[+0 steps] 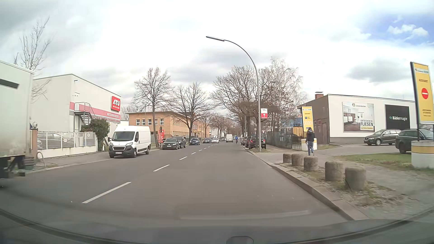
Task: Follow the waypoints while adhering to traffic rules and regulations
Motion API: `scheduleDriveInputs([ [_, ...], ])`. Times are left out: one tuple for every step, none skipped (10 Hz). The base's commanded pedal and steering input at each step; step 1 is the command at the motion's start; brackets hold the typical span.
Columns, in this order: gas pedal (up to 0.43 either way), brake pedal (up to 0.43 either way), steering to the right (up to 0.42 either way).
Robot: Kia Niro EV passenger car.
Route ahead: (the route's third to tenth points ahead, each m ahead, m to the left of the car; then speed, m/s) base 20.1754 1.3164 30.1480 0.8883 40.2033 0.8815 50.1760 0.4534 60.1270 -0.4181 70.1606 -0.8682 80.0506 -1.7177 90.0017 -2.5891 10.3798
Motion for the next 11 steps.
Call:
scheduleDriveInputs([
  [0.13,0.0,0.007],
  [0.138,0.0,0.007],
  [0.138,0.0,0.008],
  [0.15,0.0,0.007],
  [0.15,0.0,0.007],
  [0.15,0.0,0.007],
  [0.15,0.0,0.007],
  [0.169,0.0,0.007],
  [0.169,0.0,0.007],
  [0.177,0.0,0.007],
  [0.189,0.0,0.007],
])
